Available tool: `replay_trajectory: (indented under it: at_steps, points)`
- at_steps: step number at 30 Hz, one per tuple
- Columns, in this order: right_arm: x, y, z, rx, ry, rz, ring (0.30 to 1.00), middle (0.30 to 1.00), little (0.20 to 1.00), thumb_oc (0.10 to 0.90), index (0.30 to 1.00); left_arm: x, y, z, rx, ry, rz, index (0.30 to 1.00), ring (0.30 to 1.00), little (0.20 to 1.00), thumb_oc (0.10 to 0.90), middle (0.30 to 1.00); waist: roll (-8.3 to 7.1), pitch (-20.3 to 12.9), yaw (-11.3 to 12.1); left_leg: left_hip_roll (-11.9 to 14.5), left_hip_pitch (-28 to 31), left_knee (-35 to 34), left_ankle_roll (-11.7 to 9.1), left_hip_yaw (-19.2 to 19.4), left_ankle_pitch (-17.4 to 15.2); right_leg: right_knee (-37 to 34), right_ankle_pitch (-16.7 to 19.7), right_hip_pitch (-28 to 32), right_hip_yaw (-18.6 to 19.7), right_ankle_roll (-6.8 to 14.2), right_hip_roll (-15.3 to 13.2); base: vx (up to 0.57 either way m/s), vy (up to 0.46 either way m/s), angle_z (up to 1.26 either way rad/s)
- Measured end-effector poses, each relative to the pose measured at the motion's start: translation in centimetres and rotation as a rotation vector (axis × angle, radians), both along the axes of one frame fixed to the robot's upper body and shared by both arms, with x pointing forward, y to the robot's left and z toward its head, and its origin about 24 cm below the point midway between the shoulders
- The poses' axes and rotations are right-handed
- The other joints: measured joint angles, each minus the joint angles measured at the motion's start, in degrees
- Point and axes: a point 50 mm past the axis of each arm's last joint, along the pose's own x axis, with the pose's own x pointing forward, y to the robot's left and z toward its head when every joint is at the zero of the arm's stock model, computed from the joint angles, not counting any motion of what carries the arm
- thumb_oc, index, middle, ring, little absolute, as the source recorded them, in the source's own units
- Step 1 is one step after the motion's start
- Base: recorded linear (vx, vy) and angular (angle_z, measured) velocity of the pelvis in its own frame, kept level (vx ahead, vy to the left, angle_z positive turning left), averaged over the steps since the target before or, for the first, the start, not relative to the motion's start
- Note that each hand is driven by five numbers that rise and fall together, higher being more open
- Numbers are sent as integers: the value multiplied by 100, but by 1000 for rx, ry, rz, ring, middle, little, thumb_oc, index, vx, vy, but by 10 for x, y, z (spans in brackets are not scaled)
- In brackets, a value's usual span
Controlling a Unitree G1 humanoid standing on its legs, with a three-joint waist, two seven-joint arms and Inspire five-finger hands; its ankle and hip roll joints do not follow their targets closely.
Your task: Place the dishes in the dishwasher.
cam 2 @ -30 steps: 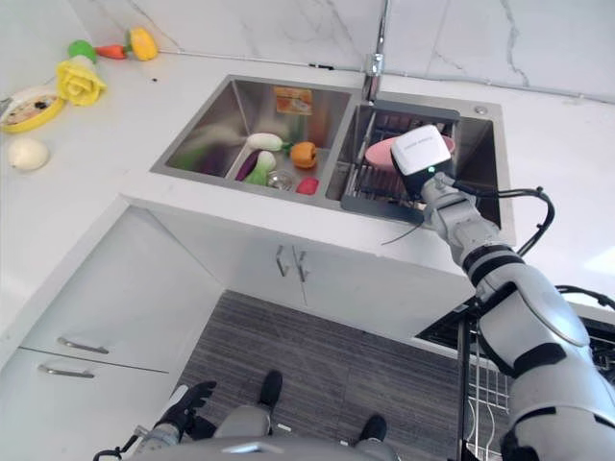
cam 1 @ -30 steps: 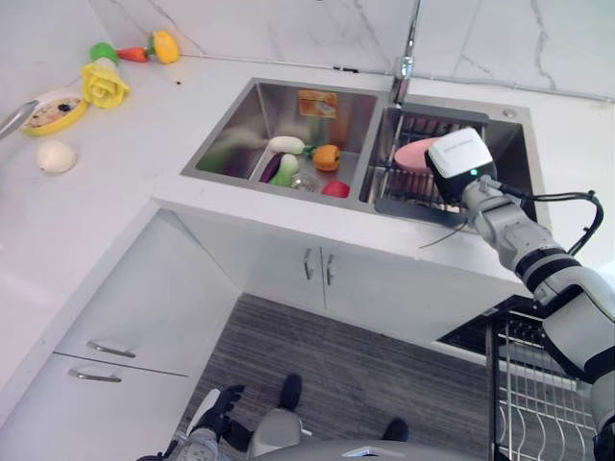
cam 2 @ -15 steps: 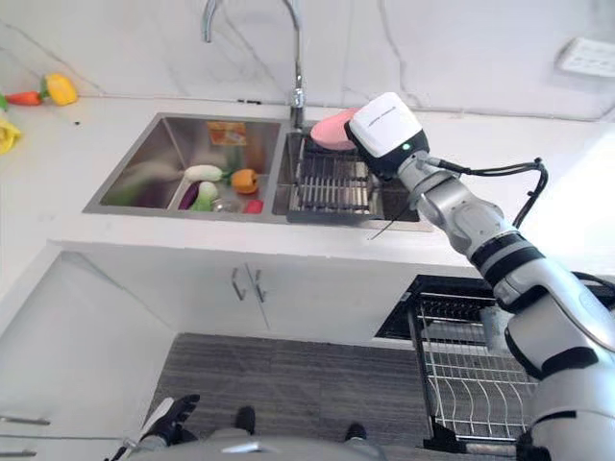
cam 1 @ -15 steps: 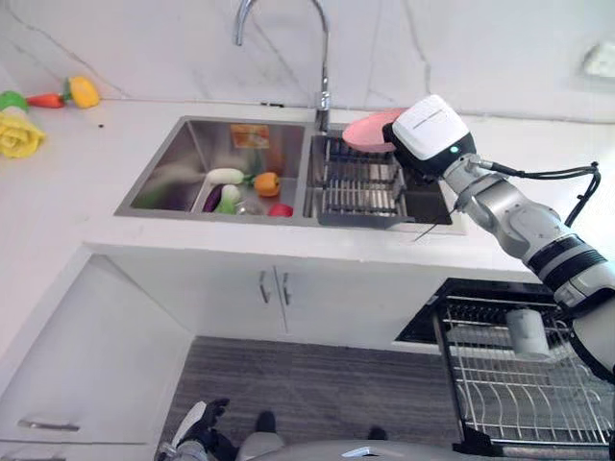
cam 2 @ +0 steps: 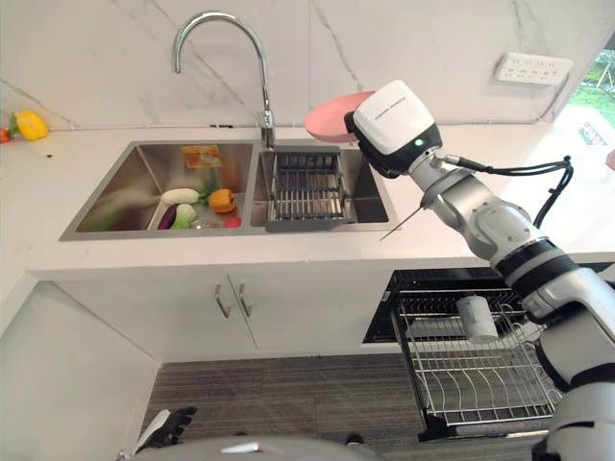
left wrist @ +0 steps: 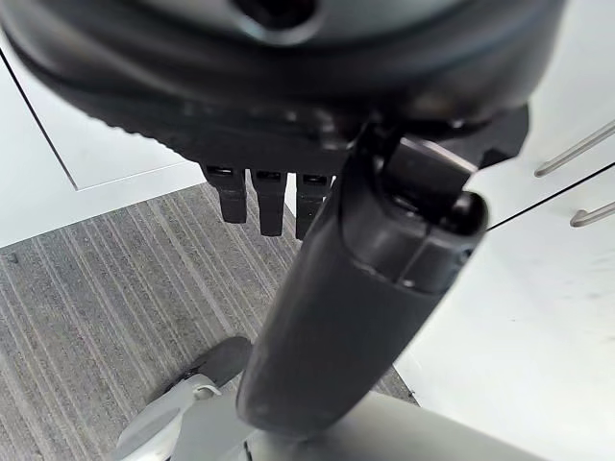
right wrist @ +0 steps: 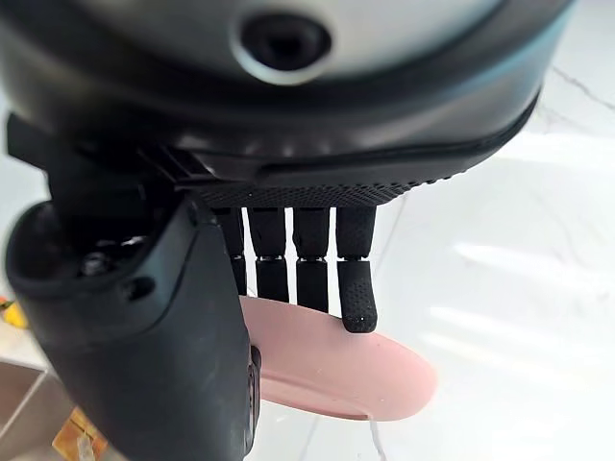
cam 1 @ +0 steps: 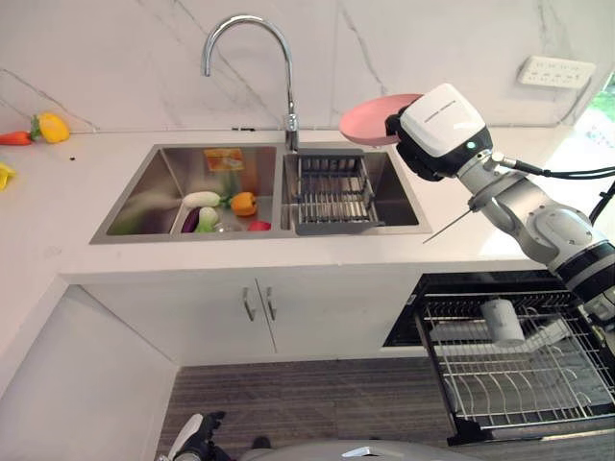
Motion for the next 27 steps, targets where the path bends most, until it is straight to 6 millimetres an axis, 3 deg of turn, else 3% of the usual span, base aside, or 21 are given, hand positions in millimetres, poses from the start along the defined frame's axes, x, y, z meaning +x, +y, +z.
replay_trajectory:
  at_steps: [5, 9, 10, 18, 23, 27]
  points:
    - [-18, -10, 5, 78, -69, 20, 300, 300, 300, 400, 300, -2, 0, -1, 15, 15, -26, 900, 900, 900, 800, 900, -29, -50, -33, -1, 66, -1, -12, 93, -31, 1, 6, 0, 93, 8, -4, -10, 25, -11]
    - [-33, -29, 12, 121, -137, -15, 300, 300, 300, 400, 300, -5, 0, -1, 17, 25, -22, 900, 900, 900, 800, 900, -21, -72, -104, -4, 110, -1, 1, 191, -74, 0, 10, -11, 184, 18, -7, -28, 14, -12]
    - [-37, -36, 16, 144, -174, -37, 300, 300, 300, 400, 300, -7, 0, -2, 17, 34, -20, 900, 900, 900, 800, 900, -7, -84, -216, -3, 143, -1, -10, 246, -80, 0, 14, -17, 245, 19, -4, -36, 7, -16]
    - [-57, -60, 27, 185, -286, -117, 300, 300, 300, 400, 300, -5, -4, -4, 25, 46, -43, 900, 900, 900, 800, 900, 55, -131, -408, -7, 253, -2, -14, 531, -133, 24, 58, -91, 496, 37, 0, -48, 36, -19]
    - [-79, -67, 12, 192, -255, -128, 300, 300, 300, 400, 300, -5, -2, -4, 32, 52, -37, 900, 900, 900, 800, 900, -21, -112, -552, -47, 395, -6, -5, 722, -193, 27, 73, -88, 682, 105, -31, -83, 133, -22]
    - [-103, -86, -12, 188, -173, -207, 300, 300, 300, 400, 300, 2, -4, -3, 28, 38, -47, 900, 900, 900, 800, 900, -169, -27, -715, -149, 515, -5, 38, 908, -239, 35, 133, -105, 878, 175, -108, -129, 158, -22]
